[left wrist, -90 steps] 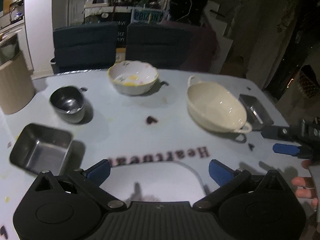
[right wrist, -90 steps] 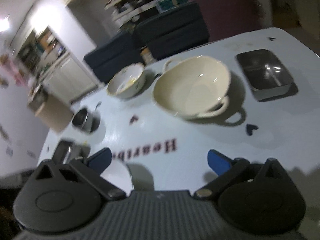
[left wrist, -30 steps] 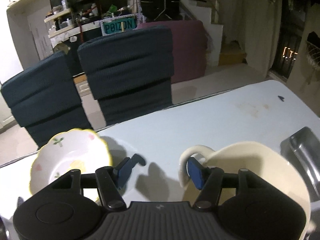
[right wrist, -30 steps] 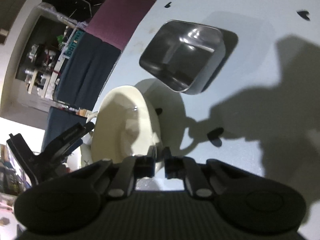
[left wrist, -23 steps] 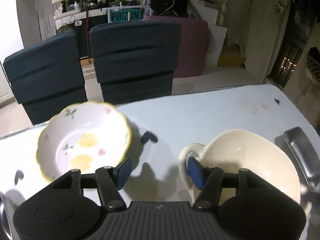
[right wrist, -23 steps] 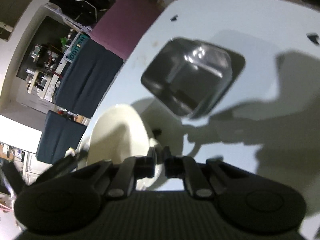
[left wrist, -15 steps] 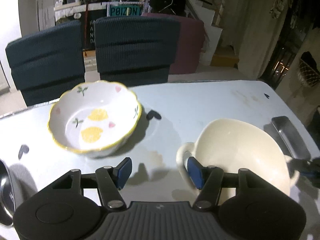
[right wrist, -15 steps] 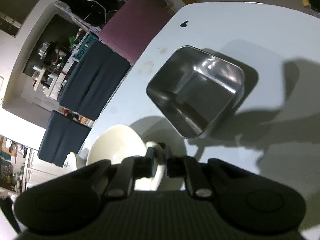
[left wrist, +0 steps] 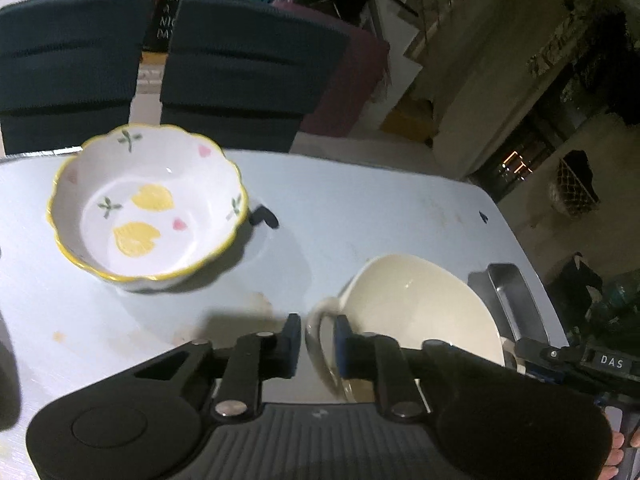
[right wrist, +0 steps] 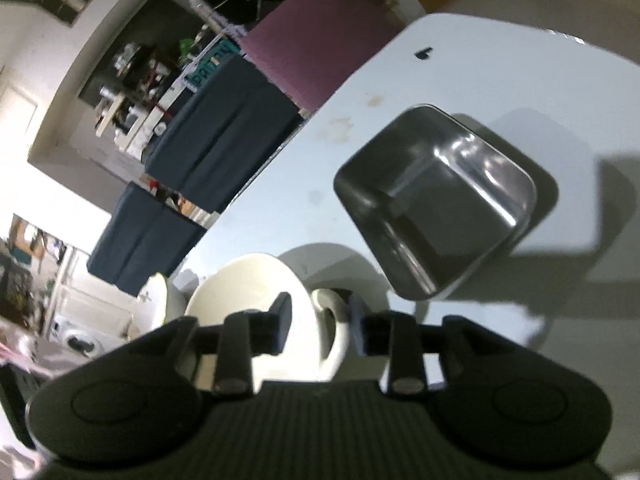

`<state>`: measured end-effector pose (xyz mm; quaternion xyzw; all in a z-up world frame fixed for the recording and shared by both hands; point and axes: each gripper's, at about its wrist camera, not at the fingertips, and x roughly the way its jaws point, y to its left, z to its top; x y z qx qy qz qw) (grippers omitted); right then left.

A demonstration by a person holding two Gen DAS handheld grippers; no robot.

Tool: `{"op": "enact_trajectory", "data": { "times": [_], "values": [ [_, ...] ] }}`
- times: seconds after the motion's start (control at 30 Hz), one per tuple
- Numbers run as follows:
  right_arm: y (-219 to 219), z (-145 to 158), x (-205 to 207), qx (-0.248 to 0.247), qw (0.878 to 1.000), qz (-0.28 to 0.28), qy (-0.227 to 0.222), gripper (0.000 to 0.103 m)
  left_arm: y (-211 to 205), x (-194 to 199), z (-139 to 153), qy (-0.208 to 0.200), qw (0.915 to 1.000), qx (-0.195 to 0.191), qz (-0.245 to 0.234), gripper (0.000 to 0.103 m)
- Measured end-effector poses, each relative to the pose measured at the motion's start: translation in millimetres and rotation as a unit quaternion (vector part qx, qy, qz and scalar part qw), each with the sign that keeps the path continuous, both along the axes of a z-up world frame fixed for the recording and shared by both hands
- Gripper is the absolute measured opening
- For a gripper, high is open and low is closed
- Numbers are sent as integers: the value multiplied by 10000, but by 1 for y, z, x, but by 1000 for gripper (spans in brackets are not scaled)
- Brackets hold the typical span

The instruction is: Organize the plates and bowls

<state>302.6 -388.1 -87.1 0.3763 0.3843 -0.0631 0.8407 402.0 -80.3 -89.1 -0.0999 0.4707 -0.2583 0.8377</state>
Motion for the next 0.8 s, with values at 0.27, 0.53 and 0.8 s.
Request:
{"op": "enact_trajectory", "data": {
  "times": [0.27, 0.53, 0.8],
  "values": [
    [9, -9, 8, -241, 9984, 400, 334, 26, -1, 7, -4, 185, 9998, -54, -14, 19],
    [11, -12, 10, -225, 9976, 516, 398, 25, -5, 17, -8, 379, 9992, 16, -160, 21],
    [7, -12, 13, -193, 9973, 604, 373, 24, -9, 11, -11, 206, 9995, 126, -217, 21]
  ]
}}
